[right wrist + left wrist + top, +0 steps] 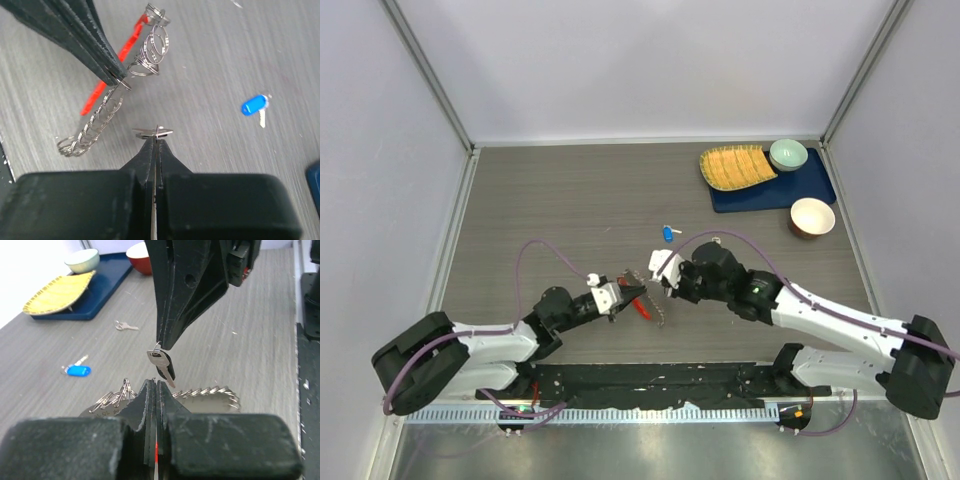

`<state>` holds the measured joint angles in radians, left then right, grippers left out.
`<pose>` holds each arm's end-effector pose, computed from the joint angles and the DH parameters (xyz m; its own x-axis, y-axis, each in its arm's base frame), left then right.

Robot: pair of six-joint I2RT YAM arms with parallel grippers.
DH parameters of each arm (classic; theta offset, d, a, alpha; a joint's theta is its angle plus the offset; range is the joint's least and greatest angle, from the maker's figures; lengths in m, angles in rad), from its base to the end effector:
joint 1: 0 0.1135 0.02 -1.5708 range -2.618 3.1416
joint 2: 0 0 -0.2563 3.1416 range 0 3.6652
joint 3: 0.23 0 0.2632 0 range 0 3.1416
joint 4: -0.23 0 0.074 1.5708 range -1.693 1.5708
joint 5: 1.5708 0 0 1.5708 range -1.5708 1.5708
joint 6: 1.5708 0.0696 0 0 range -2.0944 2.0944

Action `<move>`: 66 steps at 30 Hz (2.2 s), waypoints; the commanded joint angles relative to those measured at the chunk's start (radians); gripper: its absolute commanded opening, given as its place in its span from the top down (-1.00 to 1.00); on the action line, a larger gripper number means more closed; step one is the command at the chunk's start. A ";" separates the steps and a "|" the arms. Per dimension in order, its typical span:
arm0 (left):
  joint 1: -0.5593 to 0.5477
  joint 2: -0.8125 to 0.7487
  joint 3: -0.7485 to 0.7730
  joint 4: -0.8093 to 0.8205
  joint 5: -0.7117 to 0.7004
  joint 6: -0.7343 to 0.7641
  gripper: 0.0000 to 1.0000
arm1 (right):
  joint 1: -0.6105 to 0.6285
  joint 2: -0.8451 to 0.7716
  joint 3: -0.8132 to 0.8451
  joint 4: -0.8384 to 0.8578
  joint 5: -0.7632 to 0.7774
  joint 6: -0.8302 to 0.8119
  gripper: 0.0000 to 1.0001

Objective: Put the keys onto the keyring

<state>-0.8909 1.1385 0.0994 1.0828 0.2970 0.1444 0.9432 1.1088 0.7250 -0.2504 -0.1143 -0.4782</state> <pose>0.1317 -0.1953 0.1619 0.1606 0.0202 -0.9868 0.9138 0.3748 0.1564 0.1587 0.2322 0.2178 0.0860 -0.6601 -0.7463 -0.9220 0.2312 -0.3107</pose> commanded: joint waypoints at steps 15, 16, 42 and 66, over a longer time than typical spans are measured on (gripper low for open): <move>0.000 0.434 0.100 0.462 -0.001 -0.106 1.00 | -0.030 -0.185 -0.099 0.094 0.150 0.196 0.99; 0.000 0.416 0.083 0.462 -0.022 -0.109 1.00 | -0.030 -0.176 -0.098 0.095 0.143 0.196 0.98; 0.018 0.290 -0.009 0.462 0.039 -0.023 1.00 | -0.049 0.114 -0.042 0.201 -0.189 -0.028 0.98; 0.020 0.267 0.002 0.463 0.088 -0.035 1.00 | -0.063 0.112 -0.044 0.189 -0.255 -0.060 0.99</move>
<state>-0.8764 1.4197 0.0925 1.2675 0.3683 0.0937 0.8822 1.2259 0.6361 -0.0784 -0.3534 -0.5209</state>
